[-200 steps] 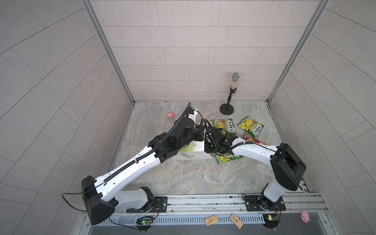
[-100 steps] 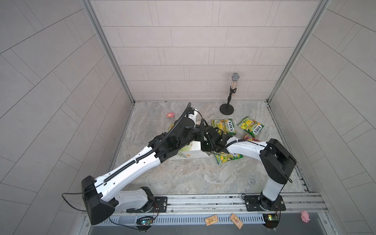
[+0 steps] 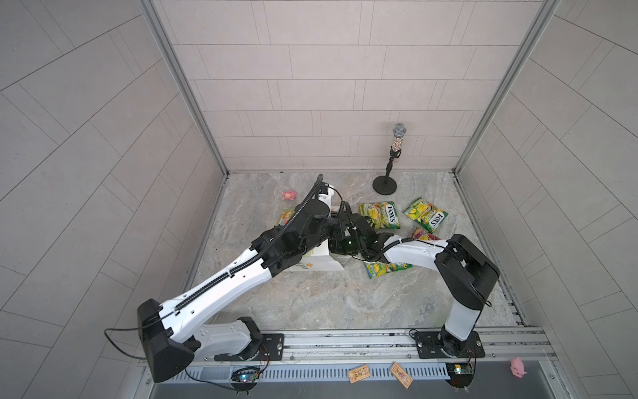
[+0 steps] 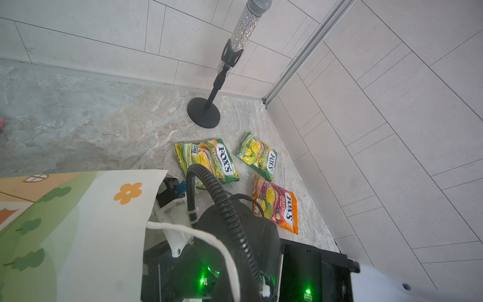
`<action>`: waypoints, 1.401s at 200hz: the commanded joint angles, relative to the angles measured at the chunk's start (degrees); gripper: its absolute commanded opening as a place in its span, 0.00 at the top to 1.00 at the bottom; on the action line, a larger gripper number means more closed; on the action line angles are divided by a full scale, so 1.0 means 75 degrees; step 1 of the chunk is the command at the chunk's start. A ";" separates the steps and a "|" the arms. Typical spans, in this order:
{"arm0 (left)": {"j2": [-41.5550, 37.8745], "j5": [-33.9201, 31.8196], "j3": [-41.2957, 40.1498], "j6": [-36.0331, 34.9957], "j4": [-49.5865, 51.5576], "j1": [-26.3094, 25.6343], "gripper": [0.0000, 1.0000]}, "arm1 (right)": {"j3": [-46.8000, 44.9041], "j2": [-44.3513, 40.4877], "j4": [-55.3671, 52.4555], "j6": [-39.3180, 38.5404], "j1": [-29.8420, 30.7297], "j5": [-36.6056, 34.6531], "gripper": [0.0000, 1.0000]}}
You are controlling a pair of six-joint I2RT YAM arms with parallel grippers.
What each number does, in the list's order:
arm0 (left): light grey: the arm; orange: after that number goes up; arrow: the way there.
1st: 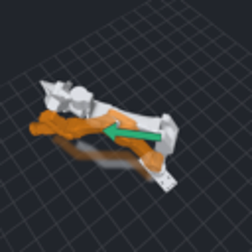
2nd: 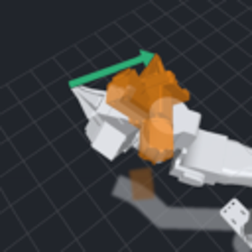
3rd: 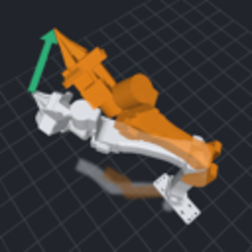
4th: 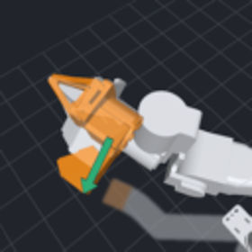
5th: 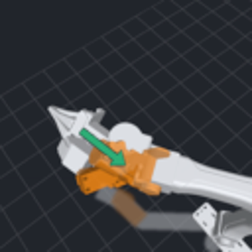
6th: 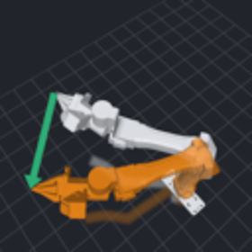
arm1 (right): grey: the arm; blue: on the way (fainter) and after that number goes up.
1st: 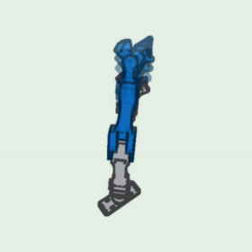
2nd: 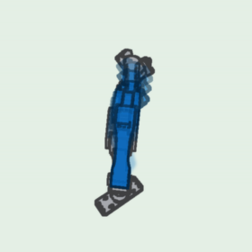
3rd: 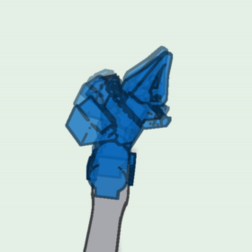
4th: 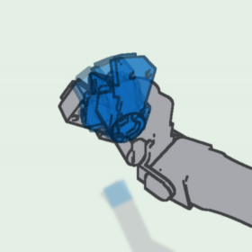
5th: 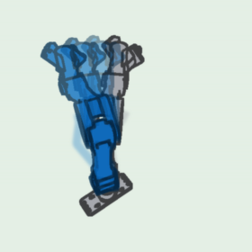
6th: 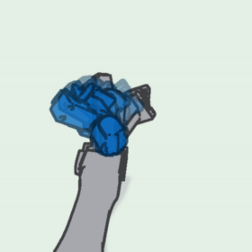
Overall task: Take the snacks out of the paper bag
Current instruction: Pick up the snack from the paper bag.
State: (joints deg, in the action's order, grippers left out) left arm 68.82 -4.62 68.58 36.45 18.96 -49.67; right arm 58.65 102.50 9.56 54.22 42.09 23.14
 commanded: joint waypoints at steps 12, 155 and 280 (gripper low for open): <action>-0.0295 -0.0328 -0.0119 -0.0189 0.0141 -0.0040 1.00 | -0.0137 -0.0515 0.0135 -0.0148 -0.0097 0.0422 1.00; -0.0345 -0.0972 -0.0123 -0.0321 0.0557 -0.0039 1.00 | -0.0738 -0.3026 -0.0423 -0.0780 -0.0721 0.1027 1.00; -0.0477 -0.2220 0.0051 -0.0352 0.0970 -0.0034 1.00 | -0.0499 -0.4581 -0.1974 -0.1641 -0.1053 0.1183 1.00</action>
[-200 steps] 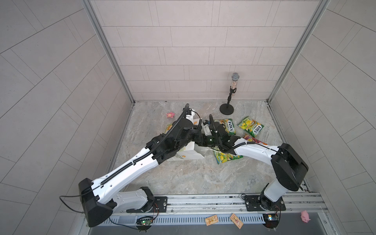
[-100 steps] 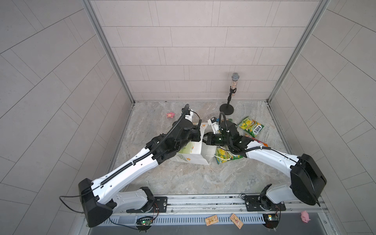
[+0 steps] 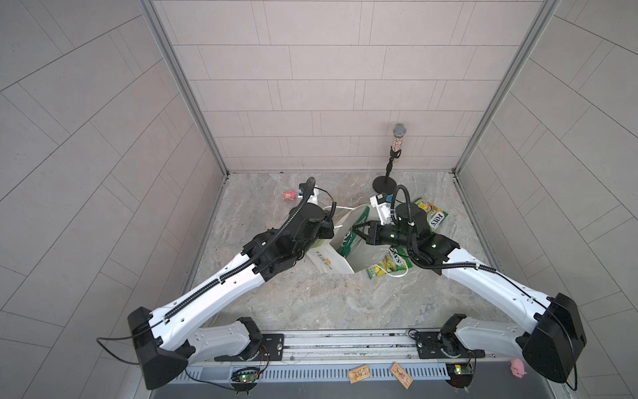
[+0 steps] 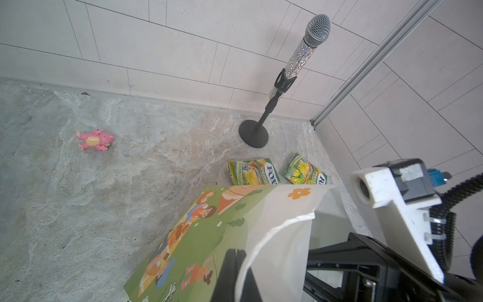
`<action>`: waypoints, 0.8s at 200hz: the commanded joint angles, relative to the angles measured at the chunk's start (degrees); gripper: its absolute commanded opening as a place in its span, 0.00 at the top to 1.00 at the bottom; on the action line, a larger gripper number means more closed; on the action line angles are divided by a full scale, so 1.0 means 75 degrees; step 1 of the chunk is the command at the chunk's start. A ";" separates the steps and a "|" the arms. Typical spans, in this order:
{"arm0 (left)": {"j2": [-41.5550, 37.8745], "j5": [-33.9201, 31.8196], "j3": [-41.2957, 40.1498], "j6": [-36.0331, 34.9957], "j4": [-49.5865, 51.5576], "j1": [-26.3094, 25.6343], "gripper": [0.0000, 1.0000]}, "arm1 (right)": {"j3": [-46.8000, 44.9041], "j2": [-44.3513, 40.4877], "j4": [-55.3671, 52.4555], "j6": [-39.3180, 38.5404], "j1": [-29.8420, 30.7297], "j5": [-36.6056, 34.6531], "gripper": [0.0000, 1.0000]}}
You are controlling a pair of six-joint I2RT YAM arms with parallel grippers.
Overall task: Take the snacks out of the paper bag
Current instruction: Pick up the snack from the paper bag.
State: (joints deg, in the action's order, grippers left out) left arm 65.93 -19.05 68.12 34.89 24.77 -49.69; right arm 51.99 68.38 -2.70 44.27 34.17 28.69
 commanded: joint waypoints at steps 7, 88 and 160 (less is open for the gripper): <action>-0.0074 -0.0276 0.0145 -0.0148 0.0183 -0.0032 1.00 | 0.0486 0.0008 -0.0430 -0.0379 0.0020 0.0588 1.00; 0.0176 -0.0335 0.0468 -0.0222 0.0291 -0.0032 1.00 | 0.2123 0.0265 -0.1083 -0.0478 -0.0078 0.0738 1.00; -0.0249 -0.0822 0.0653 -0.0666 0.1131 0.0660 1.00 | 0.3916 0.1296 -0.1163 -0.0364 -0.0085 0.1660 1.00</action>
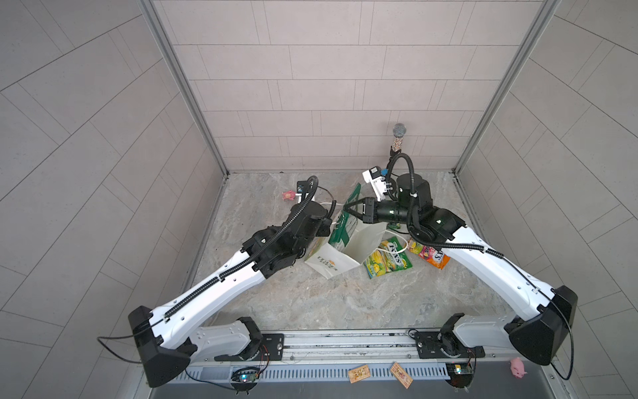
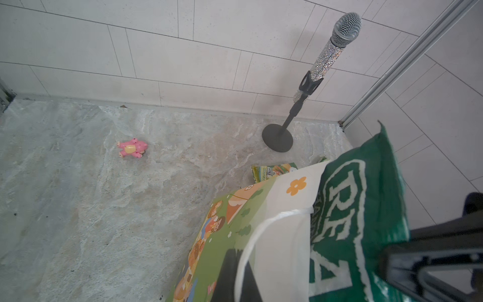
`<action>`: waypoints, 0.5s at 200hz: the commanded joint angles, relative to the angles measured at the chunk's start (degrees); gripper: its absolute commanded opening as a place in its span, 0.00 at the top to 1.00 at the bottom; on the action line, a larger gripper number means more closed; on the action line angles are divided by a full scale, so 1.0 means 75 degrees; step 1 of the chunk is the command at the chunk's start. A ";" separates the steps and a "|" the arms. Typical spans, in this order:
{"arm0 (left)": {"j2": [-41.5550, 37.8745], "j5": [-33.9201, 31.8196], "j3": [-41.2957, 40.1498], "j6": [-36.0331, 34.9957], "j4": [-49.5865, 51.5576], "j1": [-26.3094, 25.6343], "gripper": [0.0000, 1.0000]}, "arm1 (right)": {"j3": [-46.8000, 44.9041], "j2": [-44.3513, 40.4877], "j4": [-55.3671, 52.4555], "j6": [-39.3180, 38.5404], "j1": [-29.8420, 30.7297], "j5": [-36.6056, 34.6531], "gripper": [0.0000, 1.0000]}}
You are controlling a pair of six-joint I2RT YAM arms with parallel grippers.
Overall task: Take the snacks out of the paper bag
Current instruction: Pick up the snack from the paper bag, then place the paper bag at the middle-left of the table.
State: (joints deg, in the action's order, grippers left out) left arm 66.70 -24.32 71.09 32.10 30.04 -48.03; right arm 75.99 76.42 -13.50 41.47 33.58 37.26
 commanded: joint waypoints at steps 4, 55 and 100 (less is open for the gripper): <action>-0.0382 -0.0038 0.0258 -0.0322 0.0438 0.0553 1.00 | 0.0833 0.0302 0.0276 0.0023 -0.0013 0.0557 1.00; -0.0846 0.1196 0.0168 -0.0695 0.0700 0.2120 1.00 | 0.2666 0.1333 0.0226 0.0342 0.0010 0.0975 1.00; -0.1155 0.2092 0.0021 -0.1011 0.0808 0.3338 1.00 | 0.4859 0.2461 0.0883 0.1277 0.0102 0.1389 1.00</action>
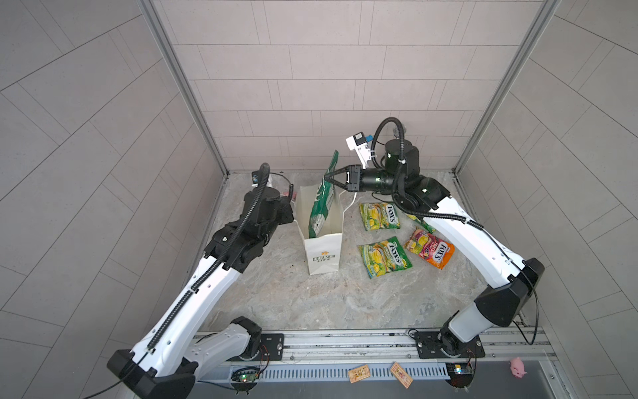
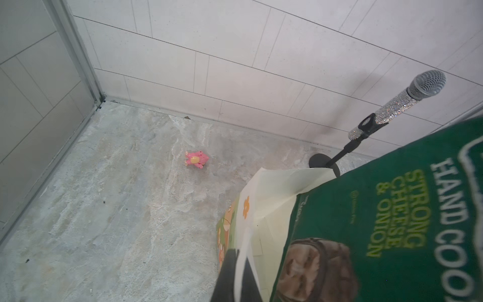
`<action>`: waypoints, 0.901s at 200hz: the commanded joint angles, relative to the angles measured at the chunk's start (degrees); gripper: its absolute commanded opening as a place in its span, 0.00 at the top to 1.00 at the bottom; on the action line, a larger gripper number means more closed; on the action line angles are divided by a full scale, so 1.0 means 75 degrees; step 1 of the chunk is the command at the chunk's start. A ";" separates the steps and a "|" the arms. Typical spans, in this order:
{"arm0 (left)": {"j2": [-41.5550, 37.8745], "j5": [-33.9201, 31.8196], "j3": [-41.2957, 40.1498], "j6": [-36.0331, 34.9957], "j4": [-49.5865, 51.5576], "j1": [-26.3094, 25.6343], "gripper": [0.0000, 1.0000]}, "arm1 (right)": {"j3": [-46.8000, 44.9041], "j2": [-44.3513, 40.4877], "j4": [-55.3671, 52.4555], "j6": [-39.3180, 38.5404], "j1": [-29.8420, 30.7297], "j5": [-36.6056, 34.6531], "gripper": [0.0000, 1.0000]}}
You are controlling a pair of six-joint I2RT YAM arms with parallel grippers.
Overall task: Take the snacks out of the paper bag
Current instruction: Place the paper bag at the middle-left of the table.
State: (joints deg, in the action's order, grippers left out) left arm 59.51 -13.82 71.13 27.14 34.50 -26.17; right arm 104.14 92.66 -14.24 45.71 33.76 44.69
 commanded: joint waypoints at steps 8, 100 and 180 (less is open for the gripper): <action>-0.0210 0.0763 0.0030 -0.0403 0.0264 0.0533 1.00 | 0.1588 0.0588 0.1165 0.0968 0.0114 0.0438 1.00; -0.0583 0.0222 0.0076 -0.0700 0.0764 0.1896 1.00 | 0.5985 0.2526 0.0179 0.1781 -0.0564 0.0469 1.00; -0.0700 0.0358 0.0082 -0.0882 0.0916 0.3390 1.00 | 0.1851 0.0477 -0.0031 0.0904 -0.2285 0.0139 1.00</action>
State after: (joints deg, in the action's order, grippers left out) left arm 54.81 -10.94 71.13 22.00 40.38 -3.40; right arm 124.38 101.75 -16.84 55.11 19.00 46.74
